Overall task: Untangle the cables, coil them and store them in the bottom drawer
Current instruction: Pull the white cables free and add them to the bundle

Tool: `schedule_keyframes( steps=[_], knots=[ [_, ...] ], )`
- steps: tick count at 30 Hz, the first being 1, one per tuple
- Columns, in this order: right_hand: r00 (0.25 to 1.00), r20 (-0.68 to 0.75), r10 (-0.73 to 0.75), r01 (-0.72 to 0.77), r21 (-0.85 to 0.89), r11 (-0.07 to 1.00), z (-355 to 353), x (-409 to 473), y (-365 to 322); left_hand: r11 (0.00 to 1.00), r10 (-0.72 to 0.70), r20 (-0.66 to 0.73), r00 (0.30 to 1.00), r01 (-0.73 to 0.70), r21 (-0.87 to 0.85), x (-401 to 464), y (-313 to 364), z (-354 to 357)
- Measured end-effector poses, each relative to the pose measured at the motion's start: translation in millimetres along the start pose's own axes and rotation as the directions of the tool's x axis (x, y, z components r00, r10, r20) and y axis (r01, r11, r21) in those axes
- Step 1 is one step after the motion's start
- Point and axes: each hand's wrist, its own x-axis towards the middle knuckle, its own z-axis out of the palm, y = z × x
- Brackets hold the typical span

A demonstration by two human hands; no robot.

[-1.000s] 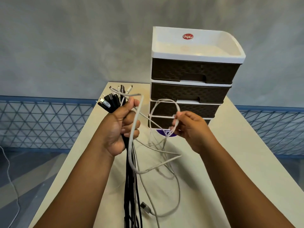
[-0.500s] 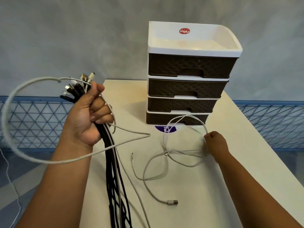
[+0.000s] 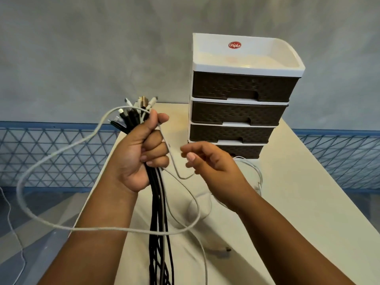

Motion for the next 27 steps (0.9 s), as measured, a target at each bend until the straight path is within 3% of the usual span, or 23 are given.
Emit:
schedule_keyframes(
  steps=[5,13,18,23,27],
  knots=[
    [1.0,-0.027,-0.008,0.012,0.158,0.987,21.6,-10.0,-17.8,0.995,-0.068,-0.006,0.998,0.068,0.067,-13.0,-9.9,6.0],
    [0.978,-0.21,0.014,0.014,0.13,0.991,17.8,-35.2,-26.9,0.965,-0.16,-0.023,0.987,0.161,0.205,-34.4,-31.2,16.8],
    [0.975,-0.184,0.127,-0.077,0.253,0.964,7.4,-59.3,-36.6,0.937,-0.161,-0.022,0.987,0.16,0.312,-52.8,-44.7,42.0],
    [0.966,-0.216,0.142,-0.085,0.252,0.964,-19.1,-105.1,-36.3,0.891,-0.148,-0.056,0.987,0.158,0.425,-75.5,-64.8,71.2],
    [0.925,-0.251,0.284,-0.193,0.332,0.923,-46.8,-147.4,-30.3,0.874,-0.114,-0.092,0.989,0.144,0.464,-96.0,-79.7,92.9]
  ],
)
